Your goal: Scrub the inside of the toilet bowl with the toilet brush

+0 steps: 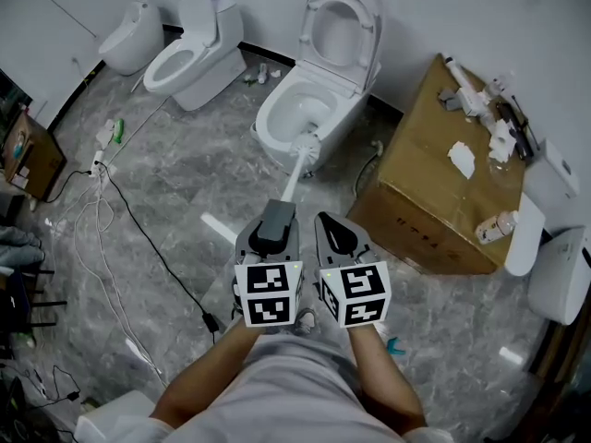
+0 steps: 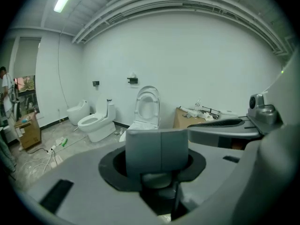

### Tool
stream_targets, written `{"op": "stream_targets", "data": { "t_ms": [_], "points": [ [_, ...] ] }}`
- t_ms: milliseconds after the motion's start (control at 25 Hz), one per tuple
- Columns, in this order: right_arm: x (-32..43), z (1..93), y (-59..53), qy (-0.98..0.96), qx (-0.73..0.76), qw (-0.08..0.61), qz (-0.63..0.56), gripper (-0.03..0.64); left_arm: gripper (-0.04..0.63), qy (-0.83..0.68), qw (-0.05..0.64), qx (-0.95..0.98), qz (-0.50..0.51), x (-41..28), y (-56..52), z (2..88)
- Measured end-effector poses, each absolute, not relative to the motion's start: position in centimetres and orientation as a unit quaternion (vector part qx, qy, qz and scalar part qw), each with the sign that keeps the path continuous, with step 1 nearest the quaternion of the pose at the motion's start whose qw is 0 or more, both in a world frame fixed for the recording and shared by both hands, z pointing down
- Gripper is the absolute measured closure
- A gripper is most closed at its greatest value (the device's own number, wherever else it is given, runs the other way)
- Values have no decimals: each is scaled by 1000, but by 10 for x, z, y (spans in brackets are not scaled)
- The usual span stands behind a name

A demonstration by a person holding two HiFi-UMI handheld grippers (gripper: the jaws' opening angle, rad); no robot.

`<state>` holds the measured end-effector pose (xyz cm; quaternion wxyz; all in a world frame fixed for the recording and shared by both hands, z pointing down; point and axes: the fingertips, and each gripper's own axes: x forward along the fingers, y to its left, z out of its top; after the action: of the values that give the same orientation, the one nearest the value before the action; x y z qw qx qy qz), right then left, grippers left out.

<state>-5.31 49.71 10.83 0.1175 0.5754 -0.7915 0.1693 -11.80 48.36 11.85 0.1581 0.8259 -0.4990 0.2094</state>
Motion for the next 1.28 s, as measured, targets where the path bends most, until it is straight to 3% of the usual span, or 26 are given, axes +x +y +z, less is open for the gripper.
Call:
{"op": "stream_targets", "data": {
  "t_ms": [1280],
  "points": [
    [-101,167,240,-731,617,173,234,615,439,-423,224,838,262,-173,213,188]
  ]
}}
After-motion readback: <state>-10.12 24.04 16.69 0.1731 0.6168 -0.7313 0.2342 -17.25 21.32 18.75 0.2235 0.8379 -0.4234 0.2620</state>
